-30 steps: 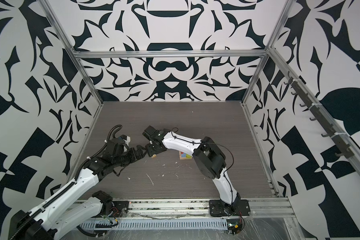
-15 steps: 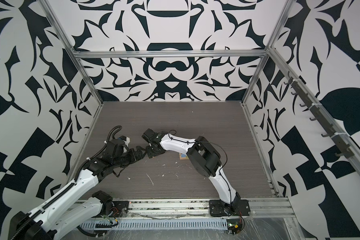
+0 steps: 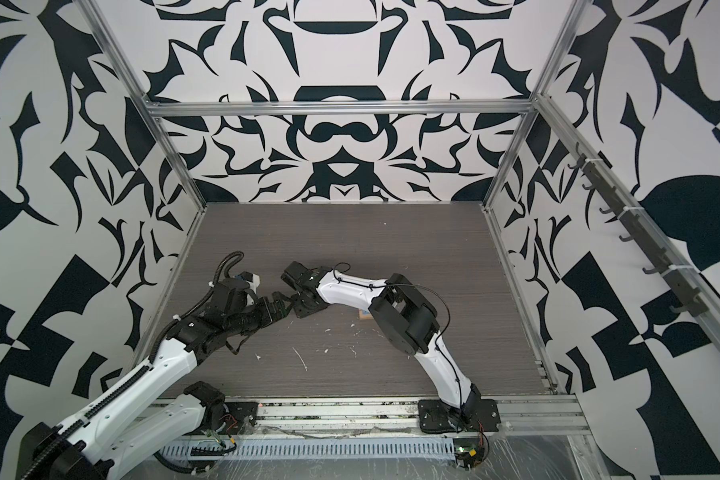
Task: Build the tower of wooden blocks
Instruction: 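Close the right gripper on the small pine cube and lift it, then carry the pine cube over the purple cube with the right gripper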
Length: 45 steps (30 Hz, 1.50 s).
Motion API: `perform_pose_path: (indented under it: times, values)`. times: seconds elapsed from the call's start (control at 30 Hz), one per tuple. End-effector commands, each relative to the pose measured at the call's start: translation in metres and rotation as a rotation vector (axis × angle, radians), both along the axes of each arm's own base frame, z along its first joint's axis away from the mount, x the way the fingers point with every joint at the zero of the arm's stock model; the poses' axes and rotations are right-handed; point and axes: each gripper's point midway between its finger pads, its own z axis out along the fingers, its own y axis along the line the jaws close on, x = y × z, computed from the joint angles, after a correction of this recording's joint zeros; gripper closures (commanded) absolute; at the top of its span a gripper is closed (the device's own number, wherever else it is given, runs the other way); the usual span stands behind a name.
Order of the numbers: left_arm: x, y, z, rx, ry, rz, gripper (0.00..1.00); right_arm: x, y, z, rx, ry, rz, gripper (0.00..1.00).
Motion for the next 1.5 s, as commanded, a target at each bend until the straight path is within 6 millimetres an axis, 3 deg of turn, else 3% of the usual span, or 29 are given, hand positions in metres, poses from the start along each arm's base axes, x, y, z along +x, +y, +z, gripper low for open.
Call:
perform_pose_path:
  times: [0.0,0.47,0.93,1.27,1.47]
  values:
    - [0.0,0.002,-0.003,-0.003,0.006,0.017,0.01,0.007,0.002,0.012,-0.004,-0.046,-0.01,0.58]
    - [0.003,-0.002,-0.007,-0.006,0.018,0.006,0.01,0.011,-0.007,0.017,-0.039,-0.082,-0.014,0.65]
    - [0.006,-0.015,-0.003,-0.051,-0.003,-0.047,0.01,0.022,-0.023,0.077,0.003,-0.152,-0.04,0.67]
    - [0.007,-0.025,0.001,-0.088,-0.014,-0.094,0.01,0.027,-0.048,0.12,-0.004,-0.213,-0.073,0.67]
    - [0.008,-0.034,0.005,-0.118,-0.022,-0.133,0.01,0.027,-0.064,0.136,0.013,-0.228,-0.093,0.67]
